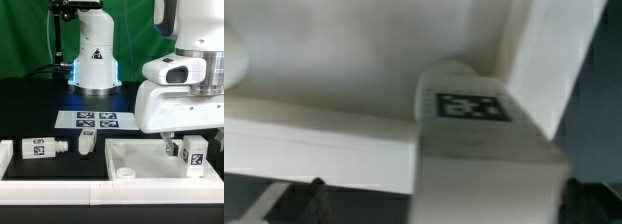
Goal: Assemble one leg
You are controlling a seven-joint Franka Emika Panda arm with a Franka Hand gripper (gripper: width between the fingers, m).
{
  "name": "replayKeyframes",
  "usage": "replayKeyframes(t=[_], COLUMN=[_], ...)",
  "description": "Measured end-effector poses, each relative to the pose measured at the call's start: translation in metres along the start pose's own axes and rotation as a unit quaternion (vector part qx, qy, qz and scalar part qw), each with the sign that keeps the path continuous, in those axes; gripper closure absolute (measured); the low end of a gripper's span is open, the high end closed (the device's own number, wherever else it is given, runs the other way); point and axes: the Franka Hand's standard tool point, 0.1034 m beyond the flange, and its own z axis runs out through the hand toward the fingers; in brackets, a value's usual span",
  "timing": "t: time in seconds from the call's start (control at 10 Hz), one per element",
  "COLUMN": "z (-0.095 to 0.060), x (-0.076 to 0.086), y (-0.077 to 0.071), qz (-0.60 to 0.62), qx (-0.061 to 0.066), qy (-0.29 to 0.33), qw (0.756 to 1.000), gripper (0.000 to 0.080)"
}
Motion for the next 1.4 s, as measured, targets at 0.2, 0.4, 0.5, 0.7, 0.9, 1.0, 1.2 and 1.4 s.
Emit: replayKeyframes(t=[0.2, 0.4, 0.5, 0.7, 0.9, 1.0, 1.2, 1.4], z=[0.000, 0.000, 0.000, 0.001, 0.001, 0.001, 0.001, 0.001], x=[0.000, 0.000, 0.000, 0.000, 0.002, 0.001, -0.001, -0.004], y=[-0.001, 0.000, 0.000, 0.001, 0.006, 0.007, 0.011, 0.013], qz=[0.019, 0.032, 0.067, 0.136, 0.224, 0.290, 0.417, 0.550], qx=[0.000, 0.001, 0.001, 0.000, -0.001, -0.003, -0.005, 0.001], qy=[0.000, 0.000, 0.000, 0.000, 0.015, 0.018, 0.015, 0.011], qw=[1.000, 0.999, 0.998, 0.991, 0.975, 0.957, 0.909, 0.835], gripper=[0.0150, 0.0270, 0.0405, 0.0513, 0.0513, 0.0513, 0.0513, 0.0512])
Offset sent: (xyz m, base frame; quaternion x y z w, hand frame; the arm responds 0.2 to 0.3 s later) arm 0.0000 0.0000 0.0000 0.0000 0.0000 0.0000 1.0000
